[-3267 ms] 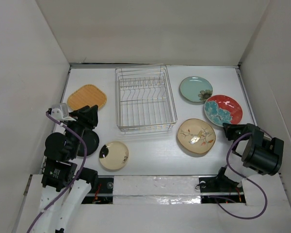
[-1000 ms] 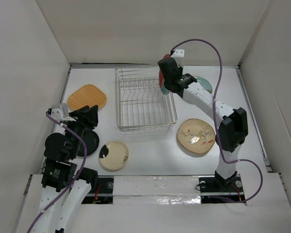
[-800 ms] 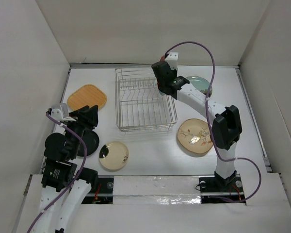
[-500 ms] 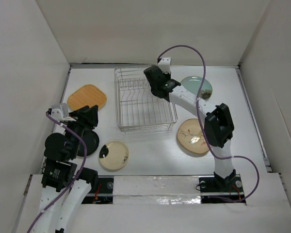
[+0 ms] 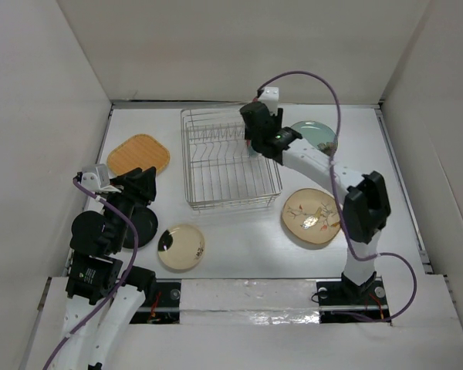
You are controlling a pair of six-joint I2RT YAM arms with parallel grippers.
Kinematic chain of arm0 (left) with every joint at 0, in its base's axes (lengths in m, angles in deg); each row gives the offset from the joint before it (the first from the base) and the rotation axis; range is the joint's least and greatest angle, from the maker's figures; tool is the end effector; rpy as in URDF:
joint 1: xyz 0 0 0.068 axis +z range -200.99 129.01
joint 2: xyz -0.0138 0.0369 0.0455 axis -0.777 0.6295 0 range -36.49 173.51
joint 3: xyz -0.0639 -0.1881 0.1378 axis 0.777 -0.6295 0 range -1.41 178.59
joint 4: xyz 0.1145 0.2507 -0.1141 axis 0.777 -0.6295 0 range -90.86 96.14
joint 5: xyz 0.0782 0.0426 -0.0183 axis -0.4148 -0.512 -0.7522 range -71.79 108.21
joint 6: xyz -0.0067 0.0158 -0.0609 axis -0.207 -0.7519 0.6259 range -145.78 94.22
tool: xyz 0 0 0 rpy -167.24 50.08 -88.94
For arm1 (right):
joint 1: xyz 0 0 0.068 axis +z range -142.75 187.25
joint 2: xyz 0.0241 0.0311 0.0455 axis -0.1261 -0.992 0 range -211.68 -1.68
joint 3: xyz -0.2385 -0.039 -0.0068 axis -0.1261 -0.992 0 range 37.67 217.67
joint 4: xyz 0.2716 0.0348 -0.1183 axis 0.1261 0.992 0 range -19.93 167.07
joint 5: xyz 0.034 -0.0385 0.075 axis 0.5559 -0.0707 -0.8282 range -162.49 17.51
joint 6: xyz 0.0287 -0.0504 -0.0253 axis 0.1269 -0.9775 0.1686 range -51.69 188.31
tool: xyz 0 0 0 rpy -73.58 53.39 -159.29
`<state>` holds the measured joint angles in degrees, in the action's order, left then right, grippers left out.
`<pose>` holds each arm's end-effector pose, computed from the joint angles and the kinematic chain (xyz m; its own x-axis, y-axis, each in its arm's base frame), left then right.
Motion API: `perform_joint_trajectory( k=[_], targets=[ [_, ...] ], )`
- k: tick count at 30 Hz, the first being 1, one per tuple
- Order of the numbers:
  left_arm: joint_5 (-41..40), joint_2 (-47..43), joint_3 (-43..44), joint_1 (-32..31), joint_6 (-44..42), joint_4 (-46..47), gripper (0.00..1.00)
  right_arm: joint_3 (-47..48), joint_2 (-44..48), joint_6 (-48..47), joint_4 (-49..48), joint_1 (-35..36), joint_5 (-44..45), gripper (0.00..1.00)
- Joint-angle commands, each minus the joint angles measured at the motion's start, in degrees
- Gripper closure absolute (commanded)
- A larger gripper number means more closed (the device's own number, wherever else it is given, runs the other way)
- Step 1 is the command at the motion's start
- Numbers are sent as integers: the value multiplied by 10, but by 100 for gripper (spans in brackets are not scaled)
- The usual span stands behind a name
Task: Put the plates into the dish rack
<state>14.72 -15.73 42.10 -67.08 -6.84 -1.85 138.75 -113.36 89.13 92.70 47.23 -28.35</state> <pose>0.1549 -0.0416 0.3920 0.1602 -0.3834 -0.9096 0.2877 0.8996 -0.3285 0.3948 0.2869 0.2760 -0.3976 -0.0006 -0.9175 0.1354 0.9890 -0.0593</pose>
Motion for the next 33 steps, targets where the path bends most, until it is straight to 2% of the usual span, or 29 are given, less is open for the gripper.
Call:
perform_joint_trajectory(
  k=[1, 3, 5, 6, 7, 8, 9, 10, 13, 16, 17, 18, 19, 26, 33],
  targets=[
    [2, 0, -2, -3, -5, 23, 59, -55, 139, 16, -86, -41, -90, 35],
    [3, 1, -2, -3, -5, 23, 59, -146, 212, 26, -131, -83, -153, 35],
    [4, 3, -2, -3, -4, 23, 59, -221, 262, 33, -203, -118, -213, 46],
    [4, 3, -2, -3, -4, 24, 59, -292, 284, 51, -220, -138, -230, 66],
    [5, 4, -2, -3, -4, 24, 59, -321, 317, 62, -248, -179, -249, 81],
    [5, 4, -2, -3, -4, 24, 59, -348, 328, 73, -273, -200, -280, 94],
    [4, 5, -3, -3, -5, 24, 59, -372, 337, 88, -284, -220, -291, 100],
    [4, 7, -3, -3, -5, 24, 59, -414, 349, 92, -297, -257, -302, 100],
    [3, 8, -3, -3, -5, 24, 60, -458, 348, 107, -308, -306, -300, 100],
    [3, 8, -3, -3, -5, 24, 62, -471, 318, 149, -297, -373, -290, 71],
    [3, 8, -3, -3, -5, 23, 62, -484, 299, 160, -313, -409, -322, 62],
    [2, 8, -2, -3, -4, 23, 63, -492, 287, 174, -329, -425, -345, 48],
    [2, 10, -3, -3, -4, 23, 62, -497, 272, 182, -342, -438, -367, 44],
    [0, 12, -2, -3, -5, 21, 62, -494, 128, 243, -428, -490, -522, 42],
    [-1, 17, -2, -3, -7, 21, 62, -454, 12, 298, -497, -495, -595, 44]
  ],
)
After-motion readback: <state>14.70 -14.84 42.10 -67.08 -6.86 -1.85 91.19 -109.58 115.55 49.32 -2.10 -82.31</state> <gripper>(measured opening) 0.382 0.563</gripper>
